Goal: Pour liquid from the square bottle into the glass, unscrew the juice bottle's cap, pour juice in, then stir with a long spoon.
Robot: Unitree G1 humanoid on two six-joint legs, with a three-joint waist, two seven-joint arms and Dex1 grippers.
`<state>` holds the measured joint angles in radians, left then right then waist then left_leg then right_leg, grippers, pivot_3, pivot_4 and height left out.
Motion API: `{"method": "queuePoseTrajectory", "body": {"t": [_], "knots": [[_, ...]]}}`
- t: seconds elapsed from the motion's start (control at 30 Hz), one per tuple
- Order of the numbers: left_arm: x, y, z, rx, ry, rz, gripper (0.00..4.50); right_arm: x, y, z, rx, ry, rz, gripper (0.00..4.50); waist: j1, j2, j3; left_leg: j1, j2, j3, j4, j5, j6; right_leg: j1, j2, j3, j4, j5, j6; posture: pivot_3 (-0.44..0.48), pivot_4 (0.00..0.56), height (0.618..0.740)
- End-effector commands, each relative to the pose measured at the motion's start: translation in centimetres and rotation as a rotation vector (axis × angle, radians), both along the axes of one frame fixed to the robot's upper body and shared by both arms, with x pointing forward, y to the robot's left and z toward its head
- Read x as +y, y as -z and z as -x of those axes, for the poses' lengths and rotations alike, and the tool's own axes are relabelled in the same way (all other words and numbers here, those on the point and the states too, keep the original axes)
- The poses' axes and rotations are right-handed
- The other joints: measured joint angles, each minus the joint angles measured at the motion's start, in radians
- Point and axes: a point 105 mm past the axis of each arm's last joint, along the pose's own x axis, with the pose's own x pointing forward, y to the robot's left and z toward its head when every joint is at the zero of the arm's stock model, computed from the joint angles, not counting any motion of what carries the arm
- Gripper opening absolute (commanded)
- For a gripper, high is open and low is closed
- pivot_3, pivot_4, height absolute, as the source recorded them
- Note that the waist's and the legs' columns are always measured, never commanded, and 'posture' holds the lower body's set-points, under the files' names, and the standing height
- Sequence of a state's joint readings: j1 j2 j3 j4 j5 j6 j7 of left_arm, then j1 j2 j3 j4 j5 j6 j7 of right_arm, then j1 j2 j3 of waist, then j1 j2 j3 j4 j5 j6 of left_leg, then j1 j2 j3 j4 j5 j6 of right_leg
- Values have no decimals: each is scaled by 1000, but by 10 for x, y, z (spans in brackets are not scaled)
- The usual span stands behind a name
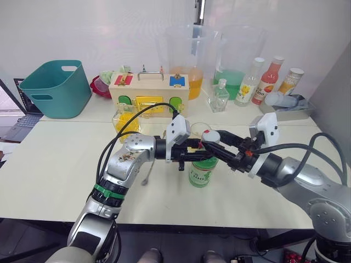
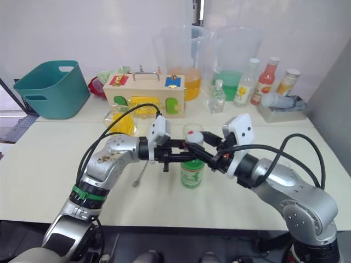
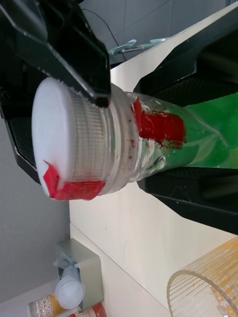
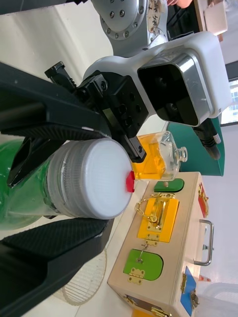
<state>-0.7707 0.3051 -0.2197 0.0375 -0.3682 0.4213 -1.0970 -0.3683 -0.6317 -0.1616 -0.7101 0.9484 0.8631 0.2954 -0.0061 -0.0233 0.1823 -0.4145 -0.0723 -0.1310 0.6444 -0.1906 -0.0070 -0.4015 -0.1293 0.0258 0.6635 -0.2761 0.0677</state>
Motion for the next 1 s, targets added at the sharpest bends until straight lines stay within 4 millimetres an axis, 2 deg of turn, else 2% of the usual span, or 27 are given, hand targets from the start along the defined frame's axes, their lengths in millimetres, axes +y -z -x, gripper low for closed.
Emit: {"method": "queuePoseTrajectory", "body": {"t": [0.03, 0.23, 0.4, 0.53, 0.7, 1.0], "knots": [[-5, -1, 5, -9, 29, -5, 1258, 2, -6, 3, -29, -36, 8, 1683, -1, 0, 0, 0, 0, 0, 0, 0, 0, 0, 0, 0, 0, 0, 0, 0, 150, 740], [-4, -2, 3, -14, 11, -7, 1258, 5, 0, 2, -11, -186, 87, 1683, -5, 0, 0, 1, 0, 0, 0, 0, 0, 1, 0, 0, 0, 0, 0, 0, 150, 740], [-4, -7, 2, -42, -6, -4, 1258, 3, 4, -19, -62, -443, 225, 1683, -12, -1, 1, 11, 1, 1, -2, 0, 0, 13, 1, -1, -7, -1, 2, 0, 150, 740], [-2, -9, 3, -50, -4, -8, 1258, 2, 1, -29, -66, -607, 291, 1683, -15, -1, 1, 12, 2, 1, -1, 0, 0, 14, 1, -1, -7, -1, 2, 0, 150, 740], [-1, -7, 5, -55, -6, -19, 1258, -9, 3, -51, -47, -670, 390, 1683, -16, -1, 1, 11, 2, 1, -1, 0, 0, 13, 1, -1, -7, -1, 2, 0, 150, 740], [-1, -8, 5, -56, -21, -18, 1258, -14, -8, -63, -28, -750, 415, 1683, -15, -1, 1, 11, 2, 0, -1, 0, 0, 13, 1, -1, -7, -1, 2, 0, 150, 740]]}}
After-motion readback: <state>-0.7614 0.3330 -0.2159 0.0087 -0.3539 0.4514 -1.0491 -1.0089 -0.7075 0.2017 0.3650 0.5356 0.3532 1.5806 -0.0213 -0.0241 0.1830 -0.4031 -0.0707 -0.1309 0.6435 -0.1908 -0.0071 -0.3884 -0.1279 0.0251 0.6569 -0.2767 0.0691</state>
